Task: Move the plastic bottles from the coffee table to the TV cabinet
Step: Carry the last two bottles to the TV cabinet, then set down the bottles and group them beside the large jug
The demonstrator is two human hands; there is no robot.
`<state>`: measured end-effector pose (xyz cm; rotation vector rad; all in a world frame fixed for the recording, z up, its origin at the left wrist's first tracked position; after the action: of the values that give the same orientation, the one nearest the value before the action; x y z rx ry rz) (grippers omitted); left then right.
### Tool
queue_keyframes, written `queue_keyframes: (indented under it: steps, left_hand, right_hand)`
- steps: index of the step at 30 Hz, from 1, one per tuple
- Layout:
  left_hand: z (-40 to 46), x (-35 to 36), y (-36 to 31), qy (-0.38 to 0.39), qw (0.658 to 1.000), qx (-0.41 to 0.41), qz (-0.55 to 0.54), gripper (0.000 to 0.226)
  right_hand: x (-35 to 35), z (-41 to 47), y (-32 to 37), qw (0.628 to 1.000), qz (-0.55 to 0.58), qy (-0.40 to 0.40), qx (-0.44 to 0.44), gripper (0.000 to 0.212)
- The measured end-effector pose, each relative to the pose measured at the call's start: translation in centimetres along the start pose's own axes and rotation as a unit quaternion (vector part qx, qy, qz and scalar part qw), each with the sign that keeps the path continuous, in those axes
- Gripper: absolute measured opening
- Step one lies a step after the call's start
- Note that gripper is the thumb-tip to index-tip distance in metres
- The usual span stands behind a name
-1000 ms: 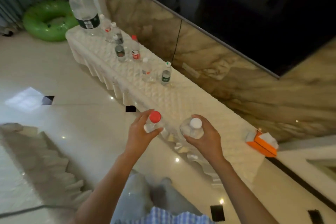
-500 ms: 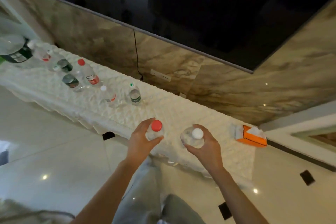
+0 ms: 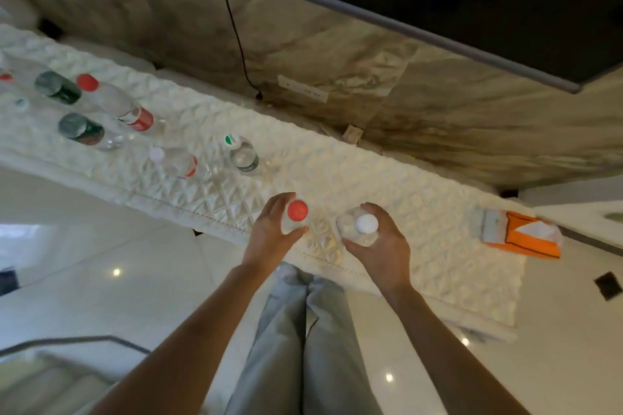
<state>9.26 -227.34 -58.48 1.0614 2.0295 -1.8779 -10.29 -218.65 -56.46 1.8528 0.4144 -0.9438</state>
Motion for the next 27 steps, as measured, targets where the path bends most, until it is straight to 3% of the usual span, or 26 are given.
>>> queue_keyframes:
  steps: [15, 21, 27]
  left_hand:
    - [3.4, 5.5, 6.2, -0.016, 0.999, -0.027, -0.009, 0.059]
    - [3.2, 5.6, 6.2, -0.005, 0.999, -0.036, -0.009, 0.065]
    - [2.5, 4.4, 5.0, 0.034, 0.997, -0.070, 0.010, 0.080]
  right_hand:
    - [7.4, 6.1, -4.5, 0.997, 0.018, 0.070, -0.004, 0.070]
    - [7.5, 6.3, -4.6, 0.995, 0.028, 0.089, -0.020, 0.069]
    - [5.7, 5.6, -3.9, 0.987, -0.035, 0.157, -0.017, 0.073]
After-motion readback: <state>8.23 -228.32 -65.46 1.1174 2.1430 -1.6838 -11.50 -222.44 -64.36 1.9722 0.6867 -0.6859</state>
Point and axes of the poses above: each hand's wrist, its own z-axis towards the middle knuckle, its own x-axis out of the palm, y = z × x, the point moved 4 cm from there along z, towards the middle knuckle, and after that the axes turned 5 degrees about -z, right-handed, at the moved point
